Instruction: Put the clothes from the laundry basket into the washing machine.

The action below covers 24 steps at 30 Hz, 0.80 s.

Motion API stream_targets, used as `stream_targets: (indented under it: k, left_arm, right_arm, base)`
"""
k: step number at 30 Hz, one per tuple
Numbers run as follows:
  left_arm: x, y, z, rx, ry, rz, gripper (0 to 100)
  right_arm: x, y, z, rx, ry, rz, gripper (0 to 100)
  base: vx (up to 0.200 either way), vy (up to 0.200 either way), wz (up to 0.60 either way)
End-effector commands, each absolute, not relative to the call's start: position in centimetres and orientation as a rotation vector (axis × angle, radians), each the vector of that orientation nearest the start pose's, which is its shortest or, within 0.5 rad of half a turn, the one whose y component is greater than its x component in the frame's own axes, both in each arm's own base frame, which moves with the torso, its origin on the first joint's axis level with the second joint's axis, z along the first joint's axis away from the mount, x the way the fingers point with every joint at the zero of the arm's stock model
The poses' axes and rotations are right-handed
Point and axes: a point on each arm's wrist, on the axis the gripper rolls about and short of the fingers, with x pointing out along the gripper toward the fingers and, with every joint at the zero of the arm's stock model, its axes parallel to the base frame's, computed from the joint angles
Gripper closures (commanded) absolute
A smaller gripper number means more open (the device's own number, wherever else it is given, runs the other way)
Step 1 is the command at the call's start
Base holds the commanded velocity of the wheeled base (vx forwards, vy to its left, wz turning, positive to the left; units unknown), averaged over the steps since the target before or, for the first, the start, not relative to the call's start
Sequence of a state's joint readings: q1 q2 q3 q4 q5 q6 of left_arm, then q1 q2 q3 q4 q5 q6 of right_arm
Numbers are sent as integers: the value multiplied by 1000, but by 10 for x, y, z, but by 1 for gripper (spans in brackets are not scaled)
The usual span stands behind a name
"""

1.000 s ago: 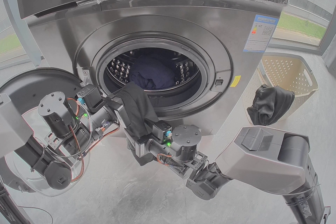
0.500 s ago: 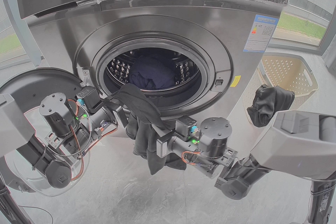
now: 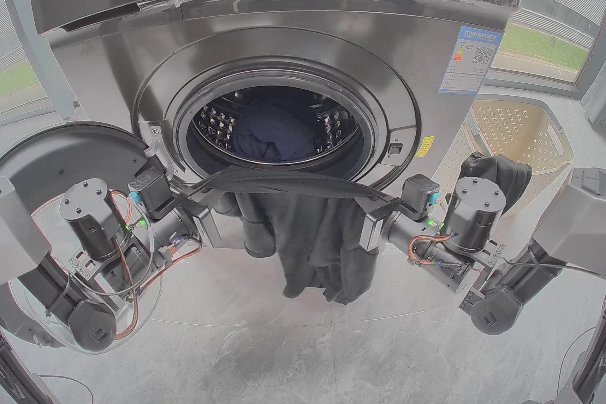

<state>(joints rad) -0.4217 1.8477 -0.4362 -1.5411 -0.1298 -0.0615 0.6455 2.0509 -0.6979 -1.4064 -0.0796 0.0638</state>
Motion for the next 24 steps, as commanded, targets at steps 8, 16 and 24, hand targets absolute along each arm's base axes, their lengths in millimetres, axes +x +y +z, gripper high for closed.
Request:
stream_targets:
  k: [8,16,24]
  left_arm:
    - [215,-112,157,-61,-118,-637,100]
    - [211,-113,169,-70,-171,-663,100]
    - [211,-114,178,-78,-212,-665,100]
  right_arm:
    - [258,193,151,130,-132,572,100]
    - [243,200,166,153,-173,616,100]
    - [245,200,150,139,-116,609,100]
  base:
    - [0,0,0]
    - [0,0,0]
    - [0,0,0]
